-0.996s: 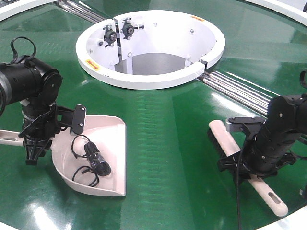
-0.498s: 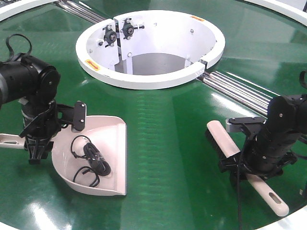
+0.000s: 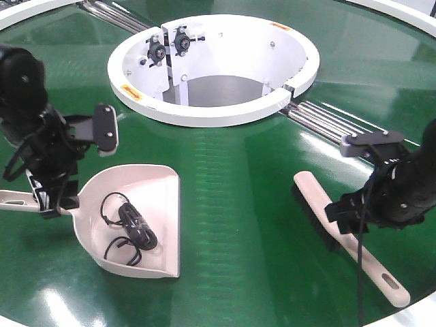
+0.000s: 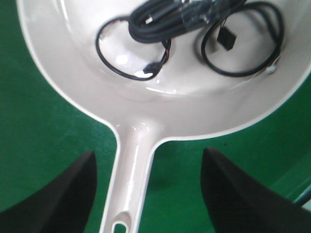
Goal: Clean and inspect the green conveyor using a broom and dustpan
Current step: 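Set down the dustpan and brush, open both grippers and withdraw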
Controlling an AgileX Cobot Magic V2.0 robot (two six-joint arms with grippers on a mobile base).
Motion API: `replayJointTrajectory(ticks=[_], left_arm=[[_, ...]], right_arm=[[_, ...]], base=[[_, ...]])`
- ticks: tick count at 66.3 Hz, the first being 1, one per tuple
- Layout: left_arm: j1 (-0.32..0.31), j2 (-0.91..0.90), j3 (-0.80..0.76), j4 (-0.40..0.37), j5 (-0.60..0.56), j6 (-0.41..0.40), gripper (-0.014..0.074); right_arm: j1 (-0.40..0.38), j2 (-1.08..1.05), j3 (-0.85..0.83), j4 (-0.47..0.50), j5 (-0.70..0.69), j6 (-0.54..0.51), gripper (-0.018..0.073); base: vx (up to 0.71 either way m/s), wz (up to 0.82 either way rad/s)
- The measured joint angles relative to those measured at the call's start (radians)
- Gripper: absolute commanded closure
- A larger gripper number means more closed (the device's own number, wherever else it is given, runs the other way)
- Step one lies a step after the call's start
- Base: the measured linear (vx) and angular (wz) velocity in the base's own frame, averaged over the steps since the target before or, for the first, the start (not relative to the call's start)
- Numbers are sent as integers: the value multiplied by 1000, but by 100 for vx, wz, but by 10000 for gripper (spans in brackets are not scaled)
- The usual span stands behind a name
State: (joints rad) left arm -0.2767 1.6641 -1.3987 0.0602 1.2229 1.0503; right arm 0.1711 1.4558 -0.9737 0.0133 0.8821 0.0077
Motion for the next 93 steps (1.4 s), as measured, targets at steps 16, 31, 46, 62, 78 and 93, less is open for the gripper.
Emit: replayJointTrajectory(ticks=[16, 31, 46, 62, 78, 93], left_arm=[[0, -183, 0, -100, 9, 0, 153], [0, -373, 0, -289, 25, -83, 153], [0, -513, 0, -406, -8, -122, 153], [0, -741, 79, -412, -188, -272, 153], [0, -1130, 518, -416, -588, -312, 153], [0, -1326, 935, -419, -882, -494, 153]], right_arm=[[0, -175, 1, -5, -61, 0, 95], [0, -349, 1, 6, -182, -2, 96], [0, -564, 8, -4, -211, -50, 104], [8, -794, 8, -5, -219, -60, 104], [87, -1004, 243, -13, -396, -60, 104], [89, -1215, 610, -24, -669, -48, 104]], base=[[0, 0], [0, 0], [0, 0], [0, 0], [0, 0], [0, 0]])
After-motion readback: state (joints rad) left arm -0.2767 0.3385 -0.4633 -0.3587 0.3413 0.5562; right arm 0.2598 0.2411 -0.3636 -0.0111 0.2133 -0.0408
